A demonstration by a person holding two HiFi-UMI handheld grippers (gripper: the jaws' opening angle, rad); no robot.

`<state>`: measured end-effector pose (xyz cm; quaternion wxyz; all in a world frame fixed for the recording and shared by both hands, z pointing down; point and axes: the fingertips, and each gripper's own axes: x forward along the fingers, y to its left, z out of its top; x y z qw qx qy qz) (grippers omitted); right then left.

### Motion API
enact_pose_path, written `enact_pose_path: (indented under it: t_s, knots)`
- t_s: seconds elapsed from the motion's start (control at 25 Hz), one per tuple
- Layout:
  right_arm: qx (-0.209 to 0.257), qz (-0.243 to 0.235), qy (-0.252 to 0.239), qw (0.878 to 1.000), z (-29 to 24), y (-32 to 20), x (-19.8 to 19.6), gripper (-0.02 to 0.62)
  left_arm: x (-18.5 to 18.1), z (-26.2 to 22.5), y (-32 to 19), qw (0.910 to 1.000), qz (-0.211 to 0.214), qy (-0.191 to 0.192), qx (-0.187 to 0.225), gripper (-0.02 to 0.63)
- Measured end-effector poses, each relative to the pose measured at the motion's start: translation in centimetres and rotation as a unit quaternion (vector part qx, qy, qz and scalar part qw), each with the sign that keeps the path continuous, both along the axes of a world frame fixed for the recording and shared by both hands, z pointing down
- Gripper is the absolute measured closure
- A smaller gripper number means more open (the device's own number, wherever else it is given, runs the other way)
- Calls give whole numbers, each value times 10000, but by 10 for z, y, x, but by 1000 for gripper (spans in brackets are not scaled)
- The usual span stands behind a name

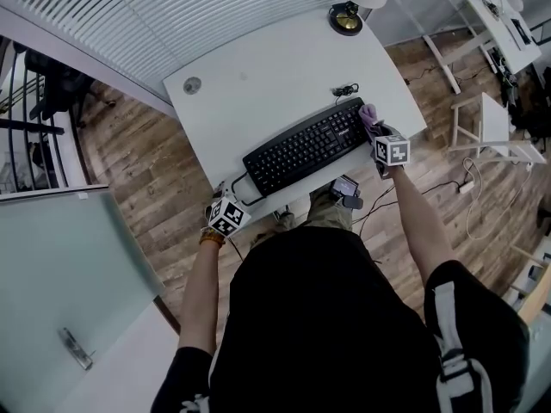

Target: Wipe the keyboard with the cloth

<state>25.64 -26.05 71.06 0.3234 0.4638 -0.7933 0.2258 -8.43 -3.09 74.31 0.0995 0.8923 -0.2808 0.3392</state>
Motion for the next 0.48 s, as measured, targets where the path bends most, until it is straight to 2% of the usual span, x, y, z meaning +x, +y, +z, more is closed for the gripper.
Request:
enact_pose_path:
  t_s: [0.48]
  knots:
    - [-31, -267, -365, 9990, 1, 28, -45, 495, -1, 2, -1, 10000, 8, -2, 34, 207]
